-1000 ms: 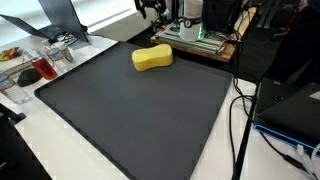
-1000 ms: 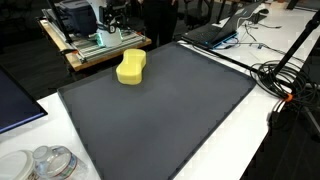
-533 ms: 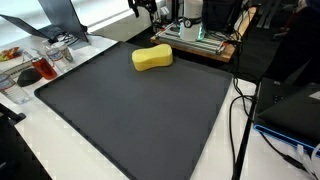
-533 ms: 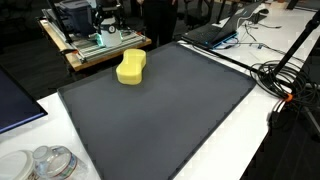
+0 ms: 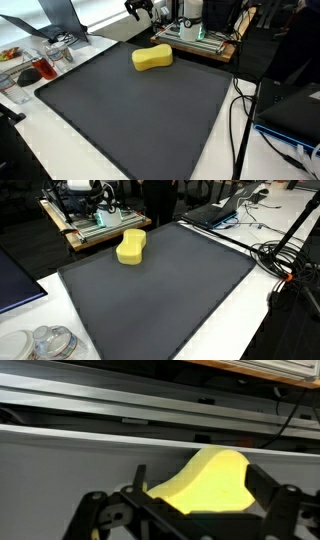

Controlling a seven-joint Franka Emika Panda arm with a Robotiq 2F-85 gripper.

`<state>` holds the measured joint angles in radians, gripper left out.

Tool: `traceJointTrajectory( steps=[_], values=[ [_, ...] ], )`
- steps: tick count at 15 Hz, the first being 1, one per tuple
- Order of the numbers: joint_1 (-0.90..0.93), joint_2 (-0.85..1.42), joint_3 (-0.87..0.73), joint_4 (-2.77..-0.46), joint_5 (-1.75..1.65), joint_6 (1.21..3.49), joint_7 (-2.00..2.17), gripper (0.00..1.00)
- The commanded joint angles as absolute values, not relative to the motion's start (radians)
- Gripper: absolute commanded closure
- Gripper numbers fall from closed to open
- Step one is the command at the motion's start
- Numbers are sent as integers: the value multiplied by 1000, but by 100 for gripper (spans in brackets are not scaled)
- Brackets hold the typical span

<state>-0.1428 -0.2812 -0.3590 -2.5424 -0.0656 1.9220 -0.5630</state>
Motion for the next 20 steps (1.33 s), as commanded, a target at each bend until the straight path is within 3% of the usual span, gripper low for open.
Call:
traceJointTrajectory(
  steps=[1, 9, 20],
  values=[
    [-188, -127, -433, -2450, 48, 1901, -735, 0],
    [-353, 172, -441, -2281, 353, 1817, -1065, 0],
    [-530, 426, -329, -2066, 418, 1730, -1115, 0]
  ],
)
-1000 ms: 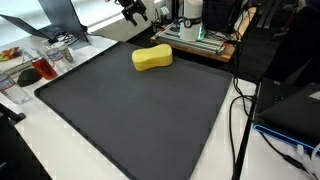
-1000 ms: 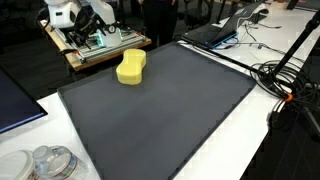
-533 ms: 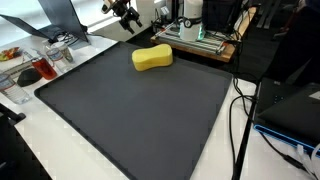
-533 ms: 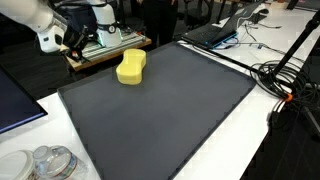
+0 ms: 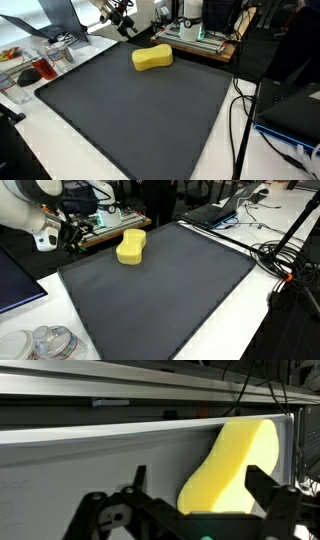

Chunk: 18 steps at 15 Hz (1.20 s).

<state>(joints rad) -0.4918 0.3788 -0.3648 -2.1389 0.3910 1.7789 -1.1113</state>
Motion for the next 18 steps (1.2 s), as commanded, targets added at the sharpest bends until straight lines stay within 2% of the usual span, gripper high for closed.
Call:
traceJointTrajectory(
  steps=[1, 11, 18],
  values=[
    [-534, 438, -320, -2050, 420, 1727, -1109, 0],
    [-492, 455, -221, -1961, 400, 1726, -1077, 0],
    [-391, 420, -187, -1967, 340, 1864, -991, 0]
  ],
)
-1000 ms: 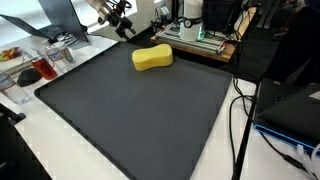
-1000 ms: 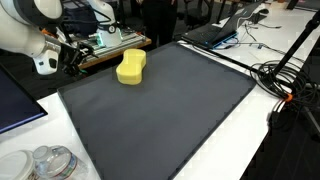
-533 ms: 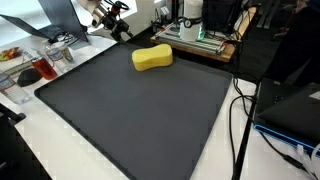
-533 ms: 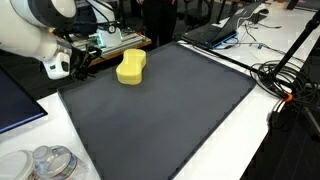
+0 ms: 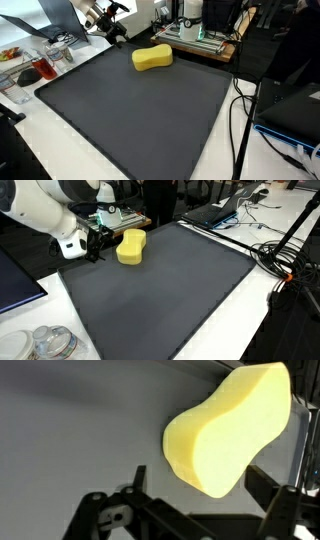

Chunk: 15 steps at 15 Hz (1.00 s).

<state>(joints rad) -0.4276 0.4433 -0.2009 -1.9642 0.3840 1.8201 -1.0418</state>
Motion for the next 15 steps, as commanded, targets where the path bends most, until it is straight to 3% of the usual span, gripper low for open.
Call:
traceJointTrajectory(
  steps=[1, 15],
  values=[
    [-372, 415, -181, -1968, 320, 1882, -975, 0],
    [-168, 310, -87, -2055, -32, 2058, -806, 0]
  ],
)
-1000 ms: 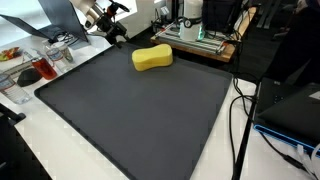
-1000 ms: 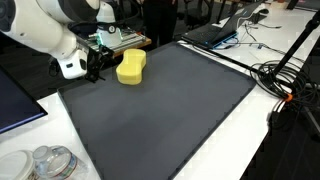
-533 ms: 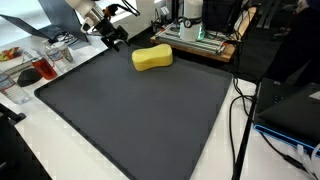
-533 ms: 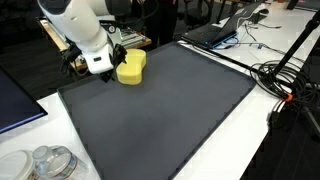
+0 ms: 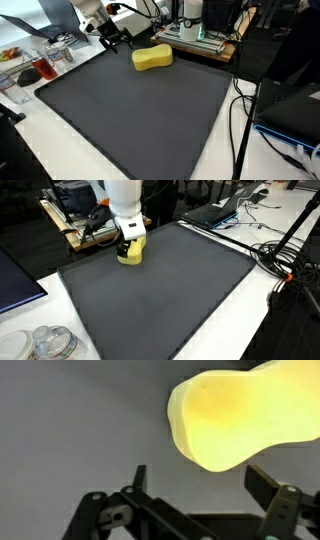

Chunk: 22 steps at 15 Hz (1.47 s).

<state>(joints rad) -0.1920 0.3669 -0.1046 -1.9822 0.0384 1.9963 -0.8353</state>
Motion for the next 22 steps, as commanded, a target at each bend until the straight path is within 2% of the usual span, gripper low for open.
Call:
traceJointTrajectory(
  steps=[1, 9, 14, 22],
  values=[
    [-156, 296, -80, -2077, -54, 2080, -798, 0],
    [-60, 221, -42, -2173, -169, 2146, -526, 0],
    [-26, 197, -23, -2181, -161, 2120, -302, 0],
    [13, 165, -18, -2193, -177, 2202, -15, 0]
  ],
)
